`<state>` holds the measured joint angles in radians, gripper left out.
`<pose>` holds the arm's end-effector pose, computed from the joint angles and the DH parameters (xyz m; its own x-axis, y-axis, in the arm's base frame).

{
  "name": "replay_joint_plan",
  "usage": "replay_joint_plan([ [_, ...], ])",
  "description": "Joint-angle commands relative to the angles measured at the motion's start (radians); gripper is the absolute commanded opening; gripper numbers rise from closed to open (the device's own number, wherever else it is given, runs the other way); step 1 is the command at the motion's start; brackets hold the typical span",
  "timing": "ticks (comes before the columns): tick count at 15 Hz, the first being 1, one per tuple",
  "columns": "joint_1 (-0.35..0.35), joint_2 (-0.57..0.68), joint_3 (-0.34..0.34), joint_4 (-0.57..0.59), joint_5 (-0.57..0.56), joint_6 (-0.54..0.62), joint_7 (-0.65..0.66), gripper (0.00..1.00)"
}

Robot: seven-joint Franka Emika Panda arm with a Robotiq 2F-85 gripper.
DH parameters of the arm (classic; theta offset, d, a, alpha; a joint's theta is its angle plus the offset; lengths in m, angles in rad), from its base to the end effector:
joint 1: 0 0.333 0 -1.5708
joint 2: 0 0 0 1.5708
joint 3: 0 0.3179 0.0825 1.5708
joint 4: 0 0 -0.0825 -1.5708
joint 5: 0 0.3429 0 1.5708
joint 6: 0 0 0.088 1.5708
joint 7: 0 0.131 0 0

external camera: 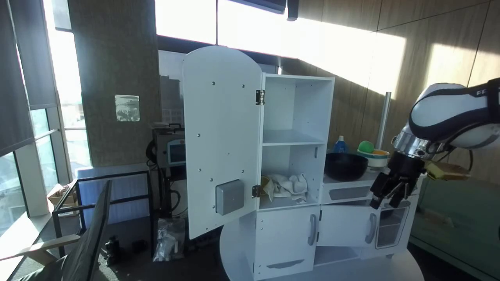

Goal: Open the door of the cabinet under the sink, then put the black bowl in the same cabinet and close the door

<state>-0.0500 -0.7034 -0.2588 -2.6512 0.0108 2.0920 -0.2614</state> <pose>0.2999 -0.0968 0.4555 0.9861 -0.0147 0.1656 0.0083 -0.9905 -0.1372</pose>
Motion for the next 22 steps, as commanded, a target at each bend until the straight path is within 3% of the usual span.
replay_joint_plan([
  [1, -0.009, 0.177, 0.031, -0.001, 0.023, 0.237, 0.056, 1.0],
  [6, -0.077, 0.37, 0.025, 0.004, -0.004, 0.505, 0.12, 1.0],
  [10, -0.137, 0.468, 0.027, 0.026, -0.034, 0.644, 0.144, 1.0],
  [14, -0.197, 0.537, 0.037, 0.019, -0.101, 0.711, 0.2, 1.0],
  [22, -0.183, 0.655, 0.023, 0.019, -0.043, 0.852, 0.195, 1.0],
])
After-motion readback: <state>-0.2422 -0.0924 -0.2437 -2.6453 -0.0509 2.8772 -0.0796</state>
